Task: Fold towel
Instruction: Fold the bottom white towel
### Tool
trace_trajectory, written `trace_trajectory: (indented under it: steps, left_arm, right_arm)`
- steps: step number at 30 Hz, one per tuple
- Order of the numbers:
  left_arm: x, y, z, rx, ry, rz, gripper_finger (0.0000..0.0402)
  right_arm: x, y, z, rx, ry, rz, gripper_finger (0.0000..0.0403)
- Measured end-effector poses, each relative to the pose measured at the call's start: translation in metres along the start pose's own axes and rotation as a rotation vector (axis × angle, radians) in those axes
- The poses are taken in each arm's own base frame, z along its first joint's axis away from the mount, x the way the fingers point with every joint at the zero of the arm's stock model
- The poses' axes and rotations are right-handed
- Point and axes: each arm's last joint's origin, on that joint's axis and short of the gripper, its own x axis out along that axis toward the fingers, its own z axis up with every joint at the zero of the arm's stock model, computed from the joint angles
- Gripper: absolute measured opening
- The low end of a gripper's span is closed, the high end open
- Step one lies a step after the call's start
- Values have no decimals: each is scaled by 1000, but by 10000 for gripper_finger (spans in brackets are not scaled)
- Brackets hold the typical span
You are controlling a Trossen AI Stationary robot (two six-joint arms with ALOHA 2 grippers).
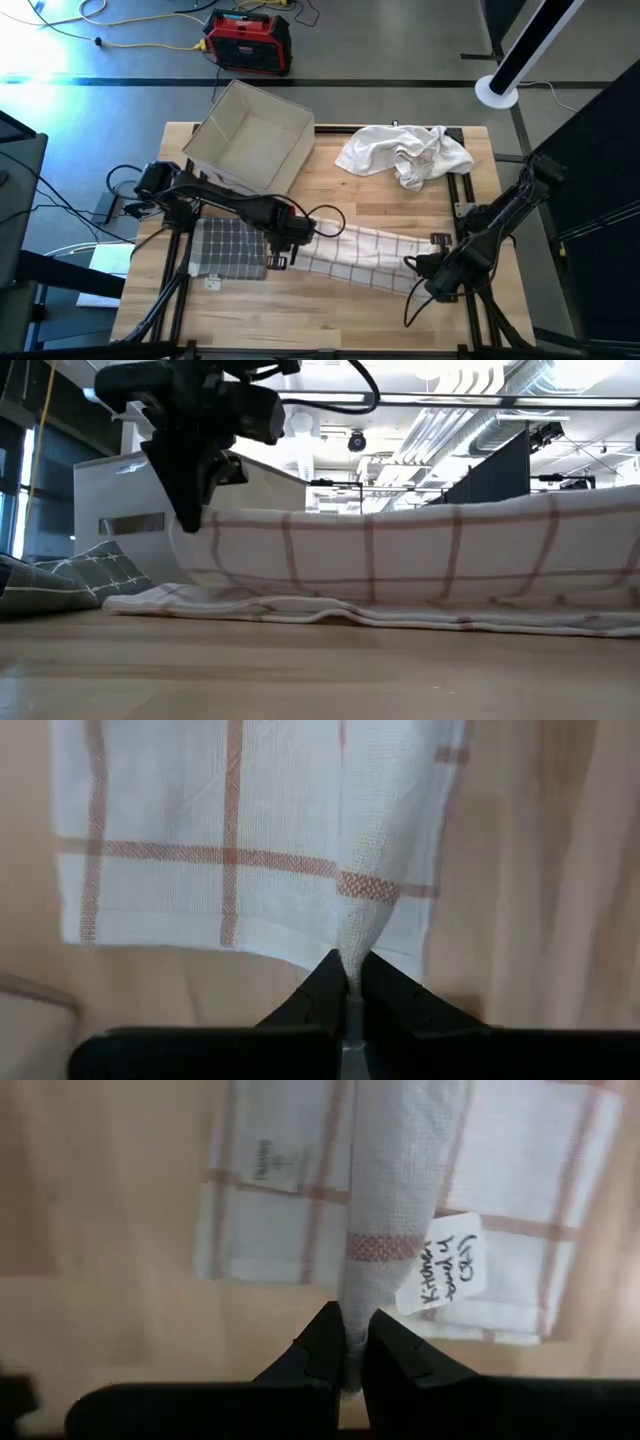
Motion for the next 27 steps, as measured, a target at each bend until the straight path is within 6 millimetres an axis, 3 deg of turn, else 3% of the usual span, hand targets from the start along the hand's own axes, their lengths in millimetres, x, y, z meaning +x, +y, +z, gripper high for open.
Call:
trace_trajectory:
  steps: [4,10,13,20,27]
  left_arm:
    - [2,-1,0,1,17,-53,10]
    - [2,-2,-1,26,21,-58,11]
    - [2,-2,-1,44,25,-58,23]
    - [1,-1,-3,36,47,-74,97]
    - [-2,13,-3,-55,64,-49,162]
  right_arm:
    - [0,8,3,-61,16,132,10]
    - [-1,11,8,-82,-37,156,13]
    - [-1,9,9,-51,-29,159,47]
    - [-1,11,7,-21,32,214,138]
    - [-1,7,1,124,147,205,158]
